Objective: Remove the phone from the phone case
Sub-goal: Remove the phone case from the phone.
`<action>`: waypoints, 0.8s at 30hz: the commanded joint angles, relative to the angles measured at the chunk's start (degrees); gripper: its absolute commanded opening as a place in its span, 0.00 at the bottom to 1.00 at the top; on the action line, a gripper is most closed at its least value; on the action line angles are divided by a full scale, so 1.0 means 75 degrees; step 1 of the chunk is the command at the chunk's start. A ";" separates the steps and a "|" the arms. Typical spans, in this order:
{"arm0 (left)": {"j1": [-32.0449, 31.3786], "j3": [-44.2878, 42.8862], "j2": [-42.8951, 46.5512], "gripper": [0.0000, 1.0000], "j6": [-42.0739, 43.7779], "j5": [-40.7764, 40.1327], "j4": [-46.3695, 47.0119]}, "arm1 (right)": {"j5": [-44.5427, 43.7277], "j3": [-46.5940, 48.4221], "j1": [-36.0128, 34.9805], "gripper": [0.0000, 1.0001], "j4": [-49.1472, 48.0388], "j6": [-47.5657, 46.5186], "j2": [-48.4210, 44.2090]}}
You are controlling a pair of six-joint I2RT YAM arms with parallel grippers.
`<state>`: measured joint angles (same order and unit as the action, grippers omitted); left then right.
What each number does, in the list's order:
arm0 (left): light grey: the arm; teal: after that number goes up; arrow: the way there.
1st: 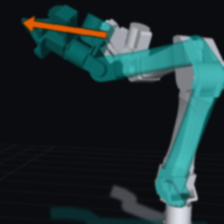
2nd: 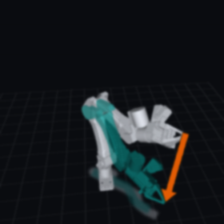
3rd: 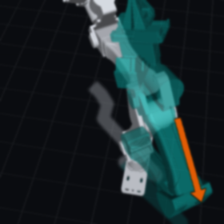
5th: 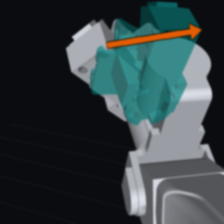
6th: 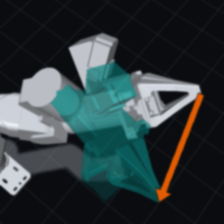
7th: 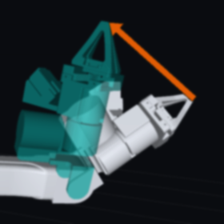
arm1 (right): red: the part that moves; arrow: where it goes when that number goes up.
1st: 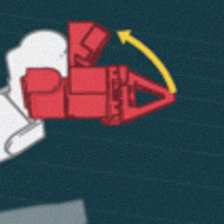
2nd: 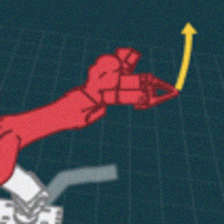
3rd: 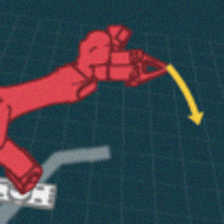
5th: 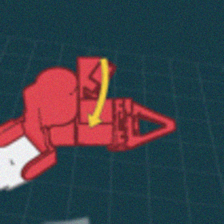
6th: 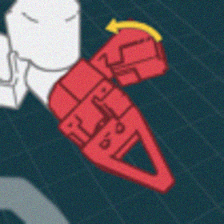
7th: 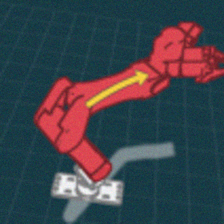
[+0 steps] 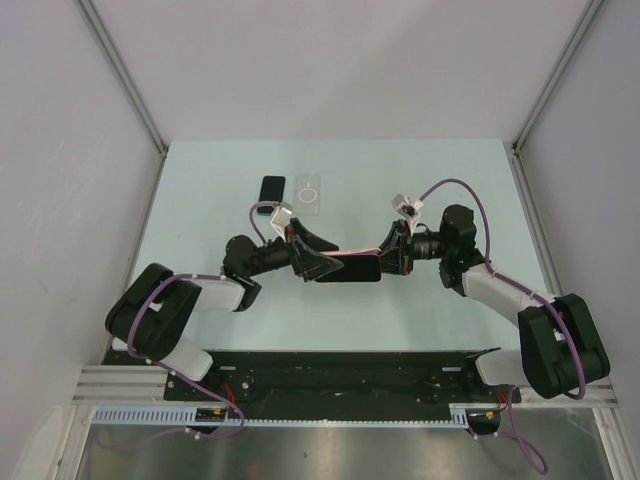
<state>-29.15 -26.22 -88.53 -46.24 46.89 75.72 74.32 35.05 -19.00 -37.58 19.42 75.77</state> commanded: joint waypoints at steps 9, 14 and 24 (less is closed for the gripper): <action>0.0429 0.0074 0.1163 1.00 0.1627 -0.0522 0.2221 | 0.0251 0.0284 0.0143 0.00 0.0265 -0.0070 0.0069; 0.0488 0.0050 0.1643 1.00 0.2402 -0.0370 0.1588 | 0.0005 0.0389 0.0307 0.00 0.0592 -0.0034 0.0280; 0.0511 -0.0675 0.2241 1.00 0.5387 -0.0336 -0.2101 | -0.0569 0.0635 0.0635 0.00 0.1494 -0.0374 0.0527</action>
<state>-25.74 -27.55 -74.06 -18.59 43.86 69.69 71.99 35.88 -15.49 -28.32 18.26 79.64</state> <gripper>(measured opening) 0.996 0.098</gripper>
